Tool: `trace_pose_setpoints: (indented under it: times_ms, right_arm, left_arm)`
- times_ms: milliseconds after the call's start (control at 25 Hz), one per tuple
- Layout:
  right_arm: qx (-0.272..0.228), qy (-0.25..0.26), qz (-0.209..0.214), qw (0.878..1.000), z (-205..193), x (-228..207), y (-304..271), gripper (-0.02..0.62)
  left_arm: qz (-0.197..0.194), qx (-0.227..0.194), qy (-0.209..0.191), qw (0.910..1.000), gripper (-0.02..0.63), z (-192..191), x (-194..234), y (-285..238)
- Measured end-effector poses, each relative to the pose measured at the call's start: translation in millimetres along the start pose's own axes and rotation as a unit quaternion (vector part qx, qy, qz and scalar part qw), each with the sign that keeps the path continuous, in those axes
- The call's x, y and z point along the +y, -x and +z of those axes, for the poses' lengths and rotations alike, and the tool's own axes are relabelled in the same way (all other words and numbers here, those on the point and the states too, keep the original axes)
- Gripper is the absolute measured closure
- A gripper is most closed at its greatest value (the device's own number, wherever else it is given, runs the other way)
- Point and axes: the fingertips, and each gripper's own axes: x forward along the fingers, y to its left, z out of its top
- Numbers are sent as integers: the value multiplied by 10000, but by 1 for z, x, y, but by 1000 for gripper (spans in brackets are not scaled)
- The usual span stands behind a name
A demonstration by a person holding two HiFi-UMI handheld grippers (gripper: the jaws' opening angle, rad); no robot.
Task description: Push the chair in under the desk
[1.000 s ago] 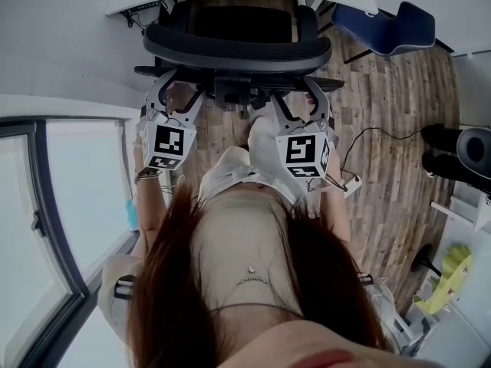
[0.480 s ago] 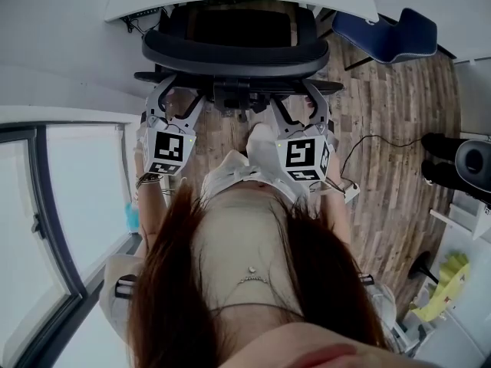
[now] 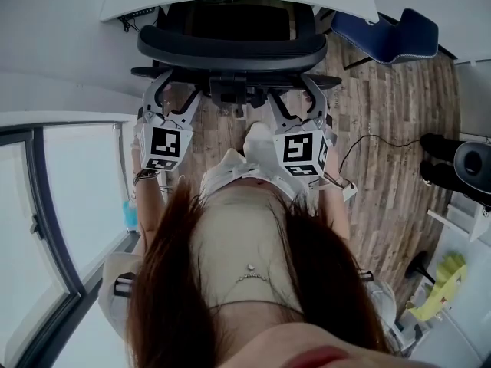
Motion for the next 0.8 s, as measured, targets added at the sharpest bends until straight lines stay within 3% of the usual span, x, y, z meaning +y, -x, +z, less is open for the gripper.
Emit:
trace_pose_setpoints:
  times_ms: [800]
  right_arm:
    - [-104, 43, 107, 9999, 3, -28, -33, 314]
  left_arm:
    - [123, 69, 19, 9999, 334, 9, 16, -32]
